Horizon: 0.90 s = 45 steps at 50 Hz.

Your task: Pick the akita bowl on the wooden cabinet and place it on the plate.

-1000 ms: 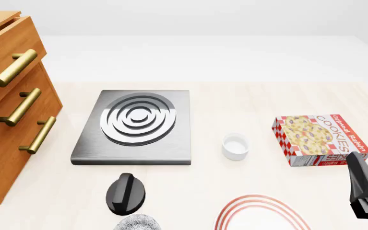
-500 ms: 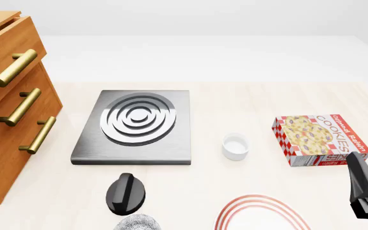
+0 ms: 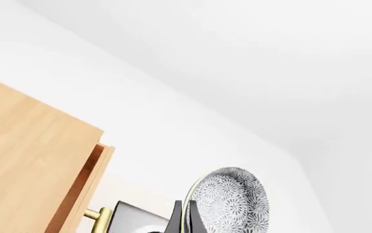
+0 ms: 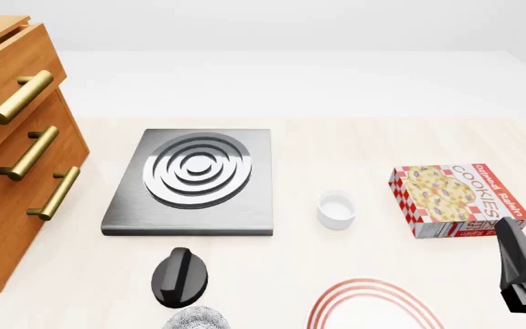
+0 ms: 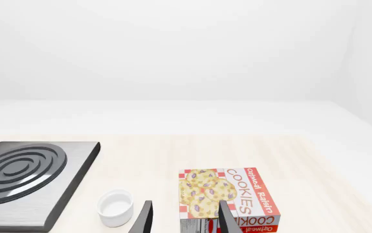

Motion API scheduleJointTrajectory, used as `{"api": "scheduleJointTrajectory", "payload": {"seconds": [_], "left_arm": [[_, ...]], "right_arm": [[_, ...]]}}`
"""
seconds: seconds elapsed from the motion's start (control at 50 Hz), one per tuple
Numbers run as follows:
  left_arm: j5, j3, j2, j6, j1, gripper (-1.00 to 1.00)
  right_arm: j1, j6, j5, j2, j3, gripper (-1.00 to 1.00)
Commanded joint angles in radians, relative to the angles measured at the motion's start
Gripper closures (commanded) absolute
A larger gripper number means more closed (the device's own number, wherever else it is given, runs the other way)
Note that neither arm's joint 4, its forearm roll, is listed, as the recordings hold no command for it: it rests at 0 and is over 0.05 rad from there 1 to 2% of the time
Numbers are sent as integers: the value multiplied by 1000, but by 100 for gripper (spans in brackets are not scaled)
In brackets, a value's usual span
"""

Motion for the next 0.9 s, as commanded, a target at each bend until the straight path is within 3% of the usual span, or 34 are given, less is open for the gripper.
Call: {"api": "scheduleJointTrajectory", "payload": {"seconds": [0.02, 0.36, 0.9], "left_arm": [[1, 21, -11, 26, -59, 100], [2, 44, -14, 48, -130, 100], [-36, 171, -22, 1, -258, 100]], "right_arm": [[0, 0, 0, 0, 0, -100], [0, 0, 0, 0, 0, -100], [0, 0, 0, 0, 0, -100]]}}
